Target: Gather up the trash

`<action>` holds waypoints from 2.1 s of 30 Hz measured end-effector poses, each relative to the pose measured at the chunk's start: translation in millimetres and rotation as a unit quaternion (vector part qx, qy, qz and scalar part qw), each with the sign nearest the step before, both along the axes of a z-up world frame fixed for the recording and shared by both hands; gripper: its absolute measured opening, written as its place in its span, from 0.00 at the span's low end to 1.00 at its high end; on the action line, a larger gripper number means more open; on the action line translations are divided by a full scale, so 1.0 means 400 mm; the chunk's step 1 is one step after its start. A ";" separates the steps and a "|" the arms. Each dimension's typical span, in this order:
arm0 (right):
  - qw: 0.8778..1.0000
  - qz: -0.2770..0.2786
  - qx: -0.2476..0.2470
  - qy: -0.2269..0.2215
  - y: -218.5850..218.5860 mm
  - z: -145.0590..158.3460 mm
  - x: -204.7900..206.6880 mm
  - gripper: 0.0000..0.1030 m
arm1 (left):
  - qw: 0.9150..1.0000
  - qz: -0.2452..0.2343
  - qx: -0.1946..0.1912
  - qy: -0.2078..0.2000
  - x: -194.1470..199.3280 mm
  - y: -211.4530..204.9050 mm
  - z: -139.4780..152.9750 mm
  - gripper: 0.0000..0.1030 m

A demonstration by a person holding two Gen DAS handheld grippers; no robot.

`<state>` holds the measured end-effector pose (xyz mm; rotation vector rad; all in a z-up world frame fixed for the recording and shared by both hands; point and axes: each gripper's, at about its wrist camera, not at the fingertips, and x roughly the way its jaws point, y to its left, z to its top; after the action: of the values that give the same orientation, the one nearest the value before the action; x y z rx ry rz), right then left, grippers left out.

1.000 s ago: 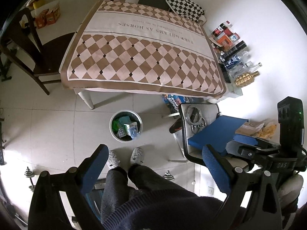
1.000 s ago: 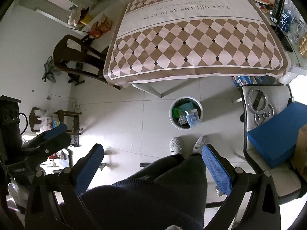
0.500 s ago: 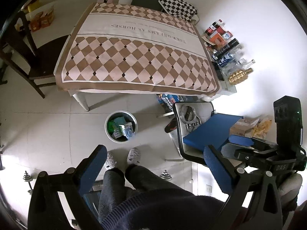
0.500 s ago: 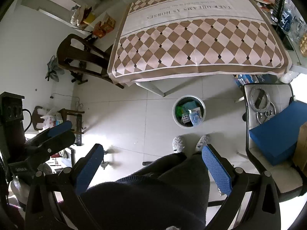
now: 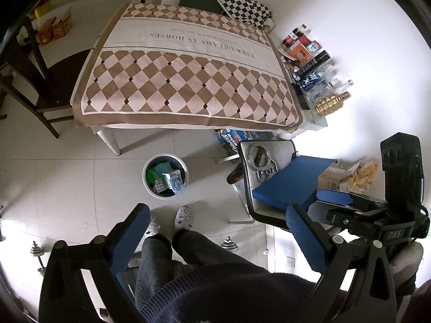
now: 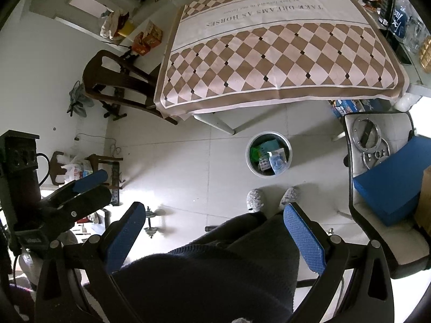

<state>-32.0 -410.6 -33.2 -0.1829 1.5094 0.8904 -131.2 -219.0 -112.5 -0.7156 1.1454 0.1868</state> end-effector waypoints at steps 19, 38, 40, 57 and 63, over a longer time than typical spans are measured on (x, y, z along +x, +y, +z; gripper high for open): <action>1.000 -0.002 0.005 0.004 0.018 0.011 -0.009 1.00 | 1.000 -0.003 -0.006 -0.010 0.002 -0.022 0.013 1.00; 1.000 -0.001 0.005 0.003 0.015 0.010 -0.009 1.00 | 1.000 -0.006 -0.008 -0.011 0.002 -0.011 0.014 1.00; 1.000 -0.001 0.006 0.003 0.016 0.011 -0.009 1.00 | 1.000 -0.006 -0.008 -0.011 0.002 -0.011 0.014 1.00; 1.000 -0.002 0.005 0.005 0.018 0.011 -0.009 1.00 | 1.000 -0.006 -0.009 -0.010 0.006 -0.008 0.015 1.00; 1.000 -0.001 0.005 0.005 0.020 0.010 -0.008 1.00 | 1.000 -0.007 -0.013 -0.014 0.006 -0.006 0.018 1.00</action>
<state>-35.2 -402.6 -29.3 -0.1704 1.5136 0.8978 -128.7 -221.3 -105.3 -0.7312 1.1276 0.1501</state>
